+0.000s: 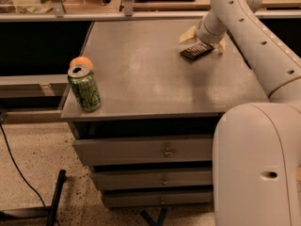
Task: Move rxbar chocolate near green can
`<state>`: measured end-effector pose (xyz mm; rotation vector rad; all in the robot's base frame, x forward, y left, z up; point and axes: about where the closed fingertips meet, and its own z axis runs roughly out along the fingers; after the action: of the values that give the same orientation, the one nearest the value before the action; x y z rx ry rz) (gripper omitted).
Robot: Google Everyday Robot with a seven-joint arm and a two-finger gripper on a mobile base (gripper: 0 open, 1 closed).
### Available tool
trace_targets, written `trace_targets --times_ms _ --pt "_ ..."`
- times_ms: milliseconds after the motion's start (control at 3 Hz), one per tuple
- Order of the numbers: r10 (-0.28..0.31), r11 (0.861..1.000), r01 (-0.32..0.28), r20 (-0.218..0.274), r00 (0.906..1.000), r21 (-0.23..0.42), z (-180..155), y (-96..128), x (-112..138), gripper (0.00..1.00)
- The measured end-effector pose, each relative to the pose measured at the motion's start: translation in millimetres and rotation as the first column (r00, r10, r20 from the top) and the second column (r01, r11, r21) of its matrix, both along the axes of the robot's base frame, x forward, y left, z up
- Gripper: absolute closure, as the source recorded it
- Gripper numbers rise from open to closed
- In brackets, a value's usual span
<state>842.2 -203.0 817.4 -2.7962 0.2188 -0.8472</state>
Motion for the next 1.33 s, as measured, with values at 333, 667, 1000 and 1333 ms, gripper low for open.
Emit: trace_targets --times_ms 333,667,1000,1333 --pt "0.0 1.0 0.0 0.0 1.0 0.0 3.9 0.0 0.0 0.46" --pt "0.0 1.0 0.0 0.0 1.0 0.0 8.2 0.0 -0.1 0.7" --pt "0.0 1.0 0.0 0.0 1.0 0.0 9.8 0.0 -0.1 0.92" --pt "0.0 1.0 0.0 0.0 1.0 0.0 10.5 0.0 -0.1 1.0"
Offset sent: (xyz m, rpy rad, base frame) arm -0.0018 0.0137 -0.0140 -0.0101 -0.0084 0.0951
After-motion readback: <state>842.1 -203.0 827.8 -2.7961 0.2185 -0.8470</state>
